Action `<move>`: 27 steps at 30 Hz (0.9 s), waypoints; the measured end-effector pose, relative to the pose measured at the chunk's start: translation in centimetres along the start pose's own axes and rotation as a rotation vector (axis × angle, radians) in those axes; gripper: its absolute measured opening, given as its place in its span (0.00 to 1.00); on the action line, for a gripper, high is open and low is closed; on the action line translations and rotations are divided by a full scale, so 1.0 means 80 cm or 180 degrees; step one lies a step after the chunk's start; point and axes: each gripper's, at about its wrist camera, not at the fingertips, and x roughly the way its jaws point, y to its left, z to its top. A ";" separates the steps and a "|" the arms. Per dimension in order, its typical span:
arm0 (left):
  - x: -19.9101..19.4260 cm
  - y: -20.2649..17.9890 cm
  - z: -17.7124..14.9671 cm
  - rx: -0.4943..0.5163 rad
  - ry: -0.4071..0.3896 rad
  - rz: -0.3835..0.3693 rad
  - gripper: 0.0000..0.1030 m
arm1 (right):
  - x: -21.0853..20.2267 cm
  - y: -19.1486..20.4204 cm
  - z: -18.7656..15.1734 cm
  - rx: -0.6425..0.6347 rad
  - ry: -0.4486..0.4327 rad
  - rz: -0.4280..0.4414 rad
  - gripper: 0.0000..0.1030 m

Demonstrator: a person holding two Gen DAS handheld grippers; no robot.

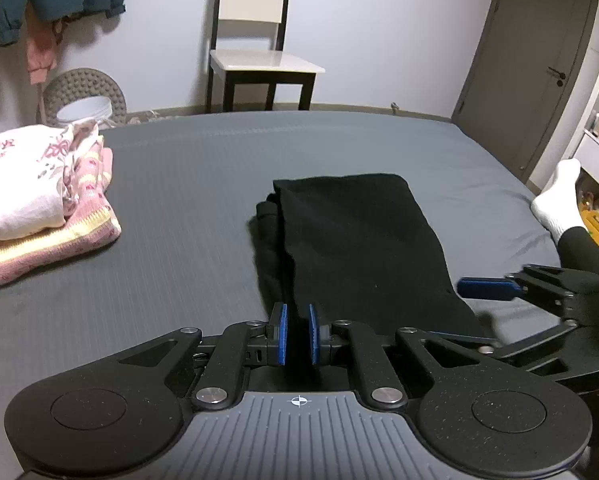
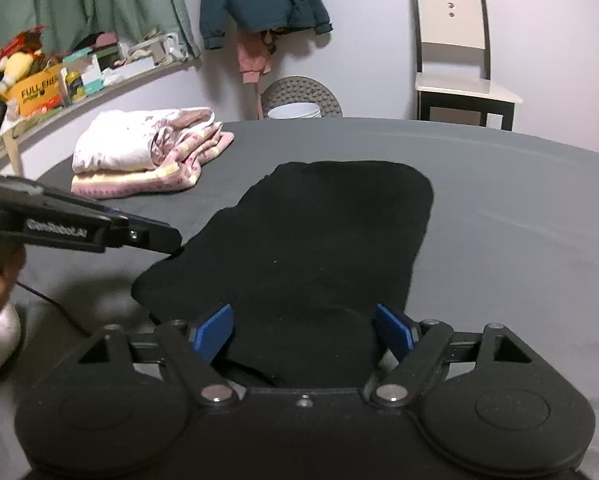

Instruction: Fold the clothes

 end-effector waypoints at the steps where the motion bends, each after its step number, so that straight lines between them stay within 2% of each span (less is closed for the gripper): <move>1: -0.001 0.001 0.001 -0.0069 -0.0033 -0.0045 0.09 | -0.002 -0.003 0.001 0.0048 0.0017 -0.0034 0.79; 2: -0.002 0.003 0.002 -0.0152 -0.0066 -0.0102 0.09 | -0.005 -0.007 0.001 0.0096 0.0034 -0.0069 0.79; 4: -0.001 0.005 0.003 -0.0243 -0.0043 -0.0171 0.19 | -0.008 -0.015 0.002 0.0220 0.0082 -0.0117 0.79; 5: 0.000 0.005 0.003 -0.0284 -0.0025 -0.0203 0.41 | -0.008 -0.021 0.002 0.0303 0.0113 -0.0131 0.80; 6: 0.001 0.006 0.002 -0.0308 -0.0022 -0.0202 0.67 | -0.009 -0.025 0.002 0.0354 0.0126 -0.0146 0.80; 8: -0.001 0.005 -0.001 -0.0268 -0.0067 -0.0158 0.86 | -0.009 -0.032 0.002 0.0449 0.0152 -0.0177 0.80; 10: -0.002 0.006 -0.003 -0.0233 -0.0064 -0.0127 0.86 | -0.006 -0.037 0.003 0.0502 0.0181 -0.0195 0.80; 12: 0.003 0.011 -0.003 -0.0279 0.0063 -0.0153 0.86 | -0.003 -0.040 0.004 0.0592 0.0215 -0.0142 0.80; 17: 0.025 0.030 -0.009 -0.0737 0.0548 -0.0287 0.86 | 0.006 -0.056 -0.001 0.1112 0.0371 0.0283 0.80; 21: 0.042 0.034 -0.022 -0.1103 0.0855 -0.0509 0.86 | 0.013 -0.068 -0.010 0.1527 0.0508 0.0537 0.73; 24: 0.045 0.032 -0.023 -0.1213 0.0872 -0.0474 0.86 | 0.013 -0.074 -0.012 0.1686 0.0517 0.0586 0.67; 27: 0.048 0.039 -0.021 -0.1563 0.0889 -0.0437 0.86 | 0.013 -0.078 -0.016 0.1805 0.0551 0.0692 0.62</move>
